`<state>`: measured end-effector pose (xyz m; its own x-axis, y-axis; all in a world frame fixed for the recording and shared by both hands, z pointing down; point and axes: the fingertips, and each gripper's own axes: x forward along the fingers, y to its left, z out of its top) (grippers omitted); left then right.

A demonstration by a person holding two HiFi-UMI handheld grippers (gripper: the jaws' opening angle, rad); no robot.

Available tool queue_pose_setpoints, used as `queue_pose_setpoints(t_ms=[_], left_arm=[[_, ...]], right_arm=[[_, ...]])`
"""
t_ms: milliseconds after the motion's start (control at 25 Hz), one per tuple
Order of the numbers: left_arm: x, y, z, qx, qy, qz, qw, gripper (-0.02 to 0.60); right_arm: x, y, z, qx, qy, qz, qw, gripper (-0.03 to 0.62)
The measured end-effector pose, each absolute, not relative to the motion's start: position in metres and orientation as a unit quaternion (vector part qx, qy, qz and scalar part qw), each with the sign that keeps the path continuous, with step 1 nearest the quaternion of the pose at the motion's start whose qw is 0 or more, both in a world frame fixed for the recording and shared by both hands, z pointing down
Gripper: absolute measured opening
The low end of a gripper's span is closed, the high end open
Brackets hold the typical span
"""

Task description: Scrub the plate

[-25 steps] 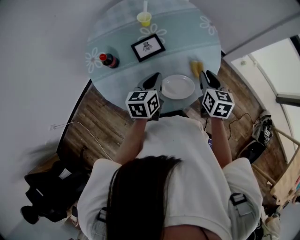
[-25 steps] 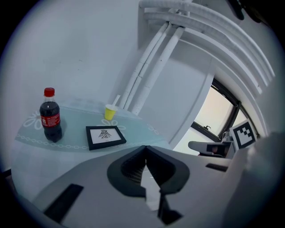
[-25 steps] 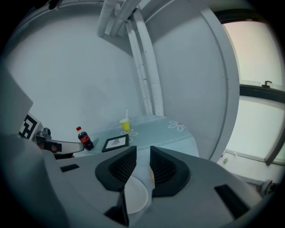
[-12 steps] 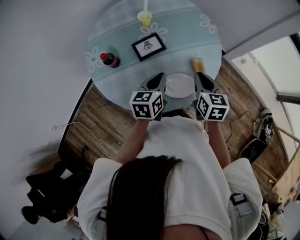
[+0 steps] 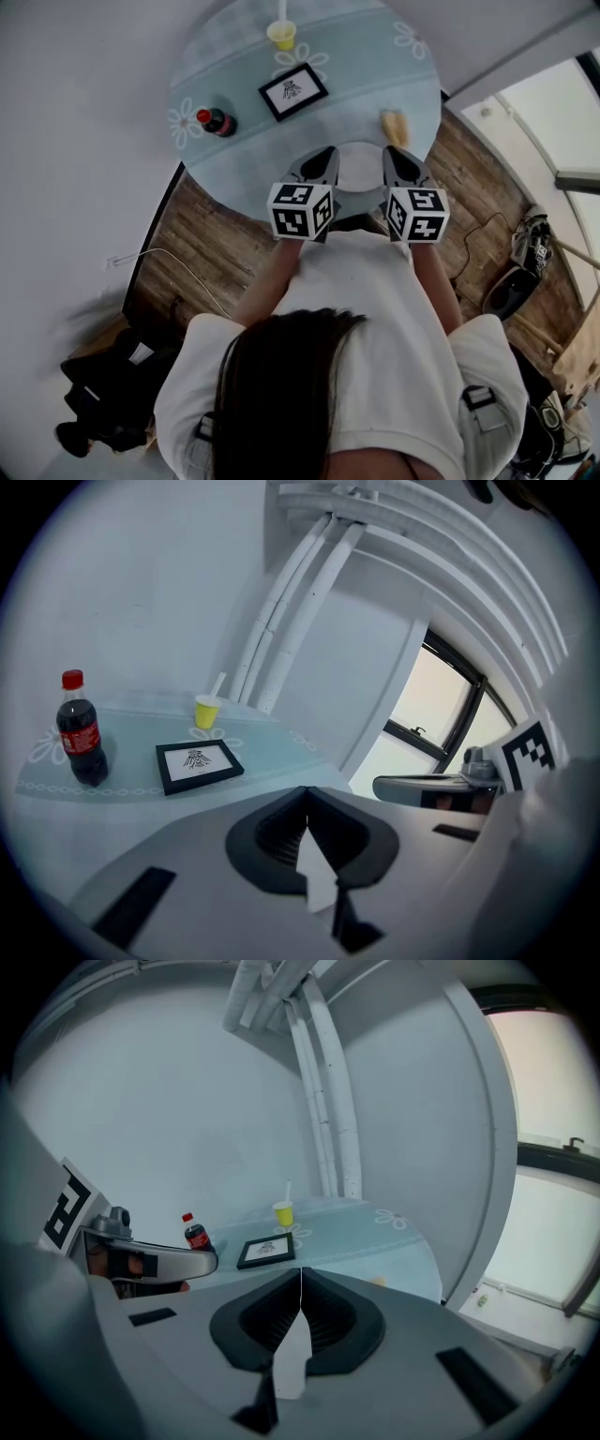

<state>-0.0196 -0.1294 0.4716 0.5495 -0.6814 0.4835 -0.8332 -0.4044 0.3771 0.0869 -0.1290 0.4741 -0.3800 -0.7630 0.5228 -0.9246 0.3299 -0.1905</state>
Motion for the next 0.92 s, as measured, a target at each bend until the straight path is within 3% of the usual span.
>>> queue_pose_setpoints(t_ms=[920], left_arm=[[-0.009,-0.128,0.482,0.834,-0.441,0.149,0.295,0.009]], right_arm=[[0.082,-0.116,0.489,0.524,-0.797,0.222,0.203,0.034]])
